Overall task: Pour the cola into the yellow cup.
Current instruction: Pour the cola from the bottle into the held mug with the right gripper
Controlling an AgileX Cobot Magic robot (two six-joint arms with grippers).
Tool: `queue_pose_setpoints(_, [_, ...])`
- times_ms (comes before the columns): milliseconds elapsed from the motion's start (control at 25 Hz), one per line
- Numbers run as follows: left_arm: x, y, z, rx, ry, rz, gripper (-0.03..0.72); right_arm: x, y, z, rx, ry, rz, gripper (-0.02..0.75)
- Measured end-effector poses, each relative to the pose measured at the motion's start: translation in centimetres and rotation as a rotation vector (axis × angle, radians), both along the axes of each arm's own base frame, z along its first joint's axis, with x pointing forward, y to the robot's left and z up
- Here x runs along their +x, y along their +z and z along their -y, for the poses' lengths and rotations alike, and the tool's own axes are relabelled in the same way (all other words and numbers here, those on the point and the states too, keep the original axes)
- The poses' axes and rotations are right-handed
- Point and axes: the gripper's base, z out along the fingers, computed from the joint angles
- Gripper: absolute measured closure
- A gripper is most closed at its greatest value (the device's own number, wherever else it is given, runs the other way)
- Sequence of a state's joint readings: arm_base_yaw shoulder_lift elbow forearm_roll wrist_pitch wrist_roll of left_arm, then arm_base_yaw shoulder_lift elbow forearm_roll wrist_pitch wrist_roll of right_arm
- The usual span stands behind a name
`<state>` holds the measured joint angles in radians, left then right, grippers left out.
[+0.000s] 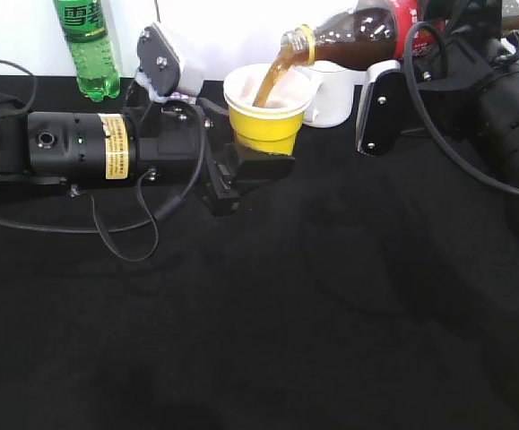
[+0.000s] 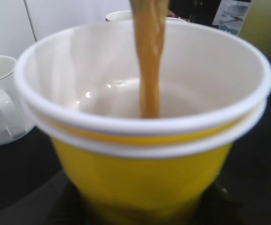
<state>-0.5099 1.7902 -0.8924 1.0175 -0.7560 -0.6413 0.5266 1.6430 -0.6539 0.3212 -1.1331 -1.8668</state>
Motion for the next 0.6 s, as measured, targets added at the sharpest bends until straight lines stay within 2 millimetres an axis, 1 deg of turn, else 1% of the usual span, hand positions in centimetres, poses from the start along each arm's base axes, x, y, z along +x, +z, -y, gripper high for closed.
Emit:
queue_pose_setpoints(520, [0.0,-0.07,0.01,0.001,-0.001,-0.001,0.24,-0.02,0.13,0.02,-0.006,-0.004,0.016,0.236])
queue_pose_setpoints(560, [0.0,-0.07,0.01,0.001,-0.001,-0.001,0.24,-0.03,0.16,0.03,0.005,-0.003,0.017,0.236])
queue_pose_setpoints(600, [-0.01,-0.06,0.03,-0.002,-0.003,-0.001,0.24,-0.03,0.16,0.03,0.058,0.01,0.005,0.236])
